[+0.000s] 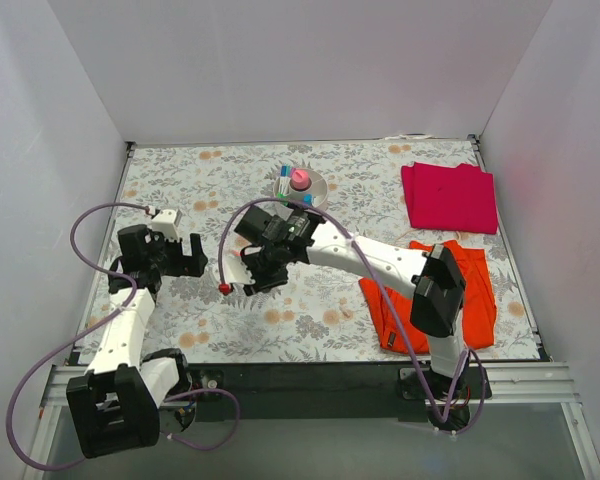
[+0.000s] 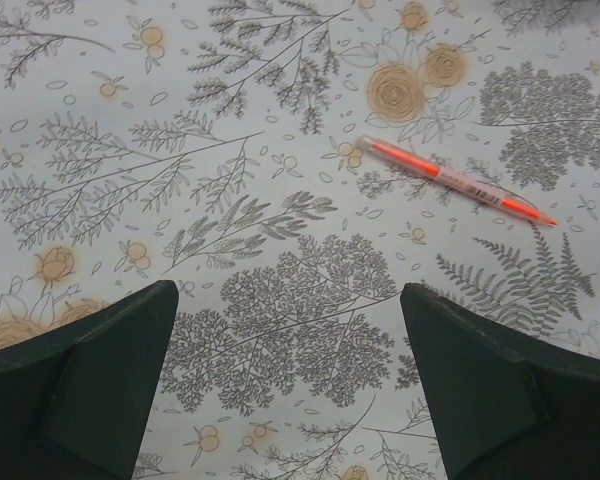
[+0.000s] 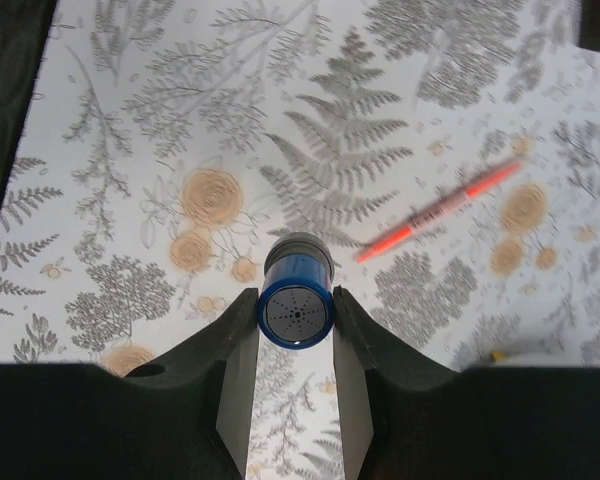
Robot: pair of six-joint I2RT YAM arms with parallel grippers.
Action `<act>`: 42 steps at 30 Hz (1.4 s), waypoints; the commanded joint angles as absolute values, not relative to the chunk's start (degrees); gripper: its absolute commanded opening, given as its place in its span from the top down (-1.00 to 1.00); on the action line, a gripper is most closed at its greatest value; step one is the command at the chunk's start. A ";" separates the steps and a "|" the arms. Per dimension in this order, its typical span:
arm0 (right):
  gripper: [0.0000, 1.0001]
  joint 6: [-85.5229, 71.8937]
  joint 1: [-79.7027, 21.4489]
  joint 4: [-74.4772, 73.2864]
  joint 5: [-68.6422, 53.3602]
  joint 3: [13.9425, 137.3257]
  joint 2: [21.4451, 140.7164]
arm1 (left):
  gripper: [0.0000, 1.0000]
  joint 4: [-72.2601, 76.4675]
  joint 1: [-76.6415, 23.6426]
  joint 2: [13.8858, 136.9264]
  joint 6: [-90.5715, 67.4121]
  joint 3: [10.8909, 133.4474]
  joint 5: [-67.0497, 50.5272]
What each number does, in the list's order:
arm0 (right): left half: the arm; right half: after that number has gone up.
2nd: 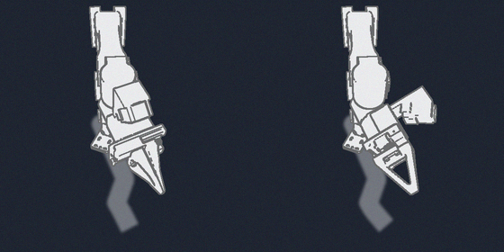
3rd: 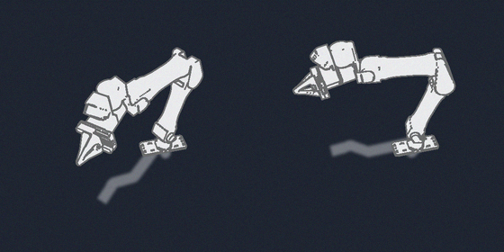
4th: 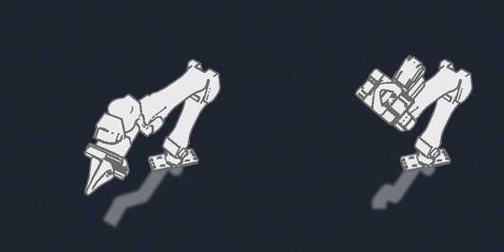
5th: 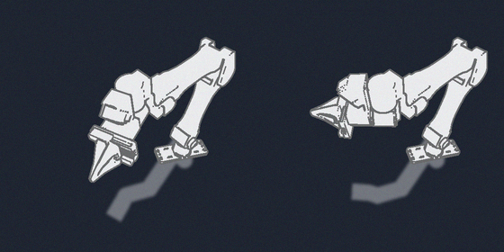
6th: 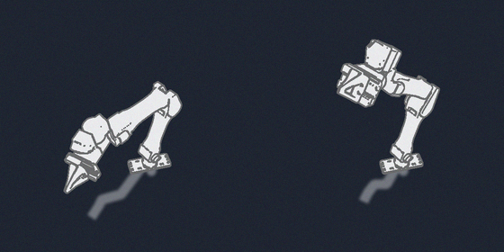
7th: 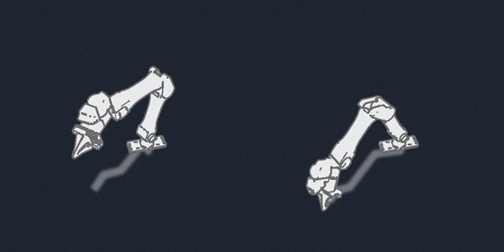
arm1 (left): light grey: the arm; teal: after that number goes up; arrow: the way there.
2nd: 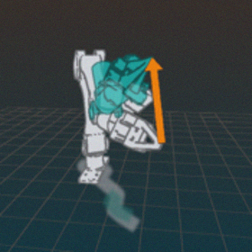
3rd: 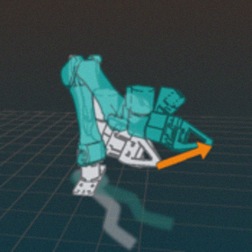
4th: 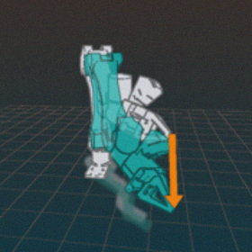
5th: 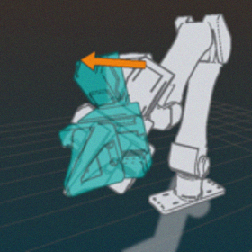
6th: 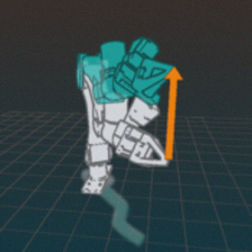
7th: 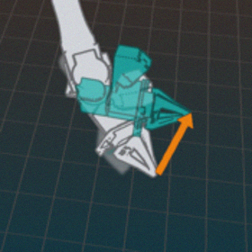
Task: Sort the stationery into containers
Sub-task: Pick up the stationery from the center of the board, then place the stationery in the storage box.
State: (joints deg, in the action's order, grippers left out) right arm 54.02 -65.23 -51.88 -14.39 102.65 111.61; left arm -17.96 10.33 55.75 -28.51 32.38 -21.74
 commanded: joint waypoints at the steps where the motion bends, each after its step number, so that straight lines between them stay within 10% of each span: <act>1: 0.97 49.41 -57.43 -54.14 -10.72 111.51 108.28 | -0.91 -19.69 9.49 57.21 -29.00 36.82 -28.99; 10: 0.97 45.18 -37.20 -52.22 -13.27 137.61 117.50 | -0.87 -21.70 6.42 65.21 -27.95 47.10 -33.13; 42: 0.97 34.28 -25.84 -46.14 -25.58 124.19 122.87 | -0.86 -24.34 6.33 75.94 -26.46 53.61 -32.52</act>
State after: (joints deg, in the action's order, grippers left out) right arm 35.42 -25.41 -45.04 -23.09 125.03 123.48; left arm -23.59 6.52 76.53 -27.44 51.48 -32.45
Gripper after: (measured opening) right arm 0.395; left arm 0.930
